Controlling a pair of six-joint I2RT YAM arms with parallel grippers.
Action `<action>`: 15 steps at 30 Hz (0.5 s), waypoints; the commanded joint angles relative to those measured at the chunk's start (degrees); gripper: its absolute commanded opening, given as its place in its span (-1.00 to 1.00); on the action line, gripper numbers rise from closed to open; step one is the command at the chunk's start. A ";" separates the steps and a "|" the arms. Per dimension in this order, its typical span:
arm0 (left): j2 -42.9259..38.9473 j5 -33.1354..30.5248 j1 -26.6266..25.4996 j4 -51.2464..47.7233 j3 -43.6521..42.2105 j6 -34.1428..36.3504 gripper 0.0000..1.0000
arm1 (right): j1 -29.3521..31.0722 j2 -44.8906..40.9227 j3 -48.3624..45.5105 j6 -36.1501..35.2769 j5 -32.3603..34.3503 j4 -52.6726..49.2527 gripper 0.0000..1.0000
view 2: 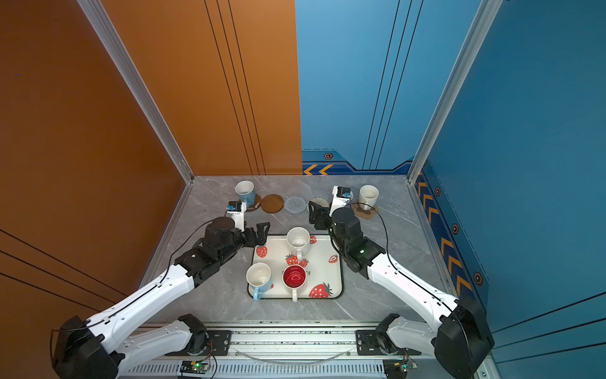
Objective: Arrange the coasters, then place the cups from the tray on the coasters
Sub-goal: 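Raise the right gripper off the lavender mug and draw it back toward the tray, then lower the left gripper onto the speckled white mug rim and grasp it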
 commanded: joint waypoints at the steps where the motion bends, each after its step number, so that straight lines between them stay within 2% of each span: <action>1: 1.12 2.40 -1.40 -5.90 4.02 0.59 0.97 | -0.97 -2.03 -1.45 1.30 1.52 0.77 0.57; 6: 2.83 3.03 -3.74 -13.70 8.84 1.96 0.94 | -1.92 -2.69 -2.64 2.08 1.21 0.77 0.57; 15: 7.28 4.61 -7.88 -21.75 16.07 2.83 0.84 | -3.51 -3.97 -4.14 2.97 0.00 0.60 0.57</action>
